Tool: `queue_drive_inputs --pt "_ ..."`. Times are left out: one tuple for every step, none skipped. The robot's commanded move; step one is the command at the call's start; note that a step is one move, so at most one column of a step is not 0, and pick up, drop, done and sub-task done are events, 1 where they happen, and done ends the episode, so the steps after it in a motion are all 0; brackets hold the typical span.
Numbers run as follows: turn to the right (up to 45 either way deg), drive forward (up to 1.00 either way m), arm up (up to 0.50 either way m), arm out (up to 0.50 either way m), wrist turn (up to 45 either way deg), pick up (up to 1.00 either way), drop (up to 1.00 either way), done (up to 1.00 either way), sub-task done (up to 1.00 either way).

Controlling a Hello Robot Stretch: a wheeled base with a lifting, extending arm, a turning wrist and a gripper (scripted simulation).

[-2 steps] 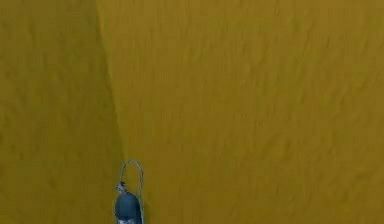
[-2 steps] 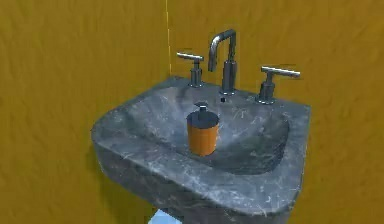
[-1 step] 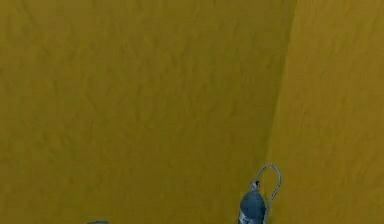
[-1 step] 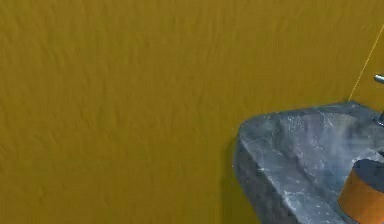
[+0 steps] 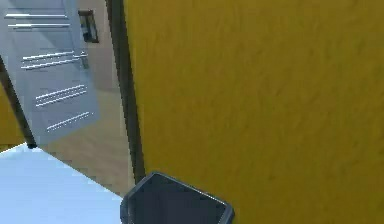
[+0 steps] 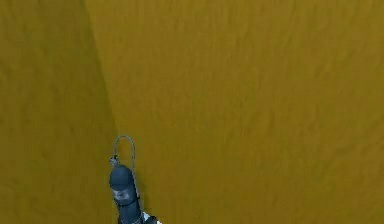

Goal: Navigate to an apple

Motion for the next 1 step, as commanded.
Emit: queue_drive_inputs --pt "-45.0 0.0 0.0 0.0 0.0 0.0 0.0 0.0 0.0"
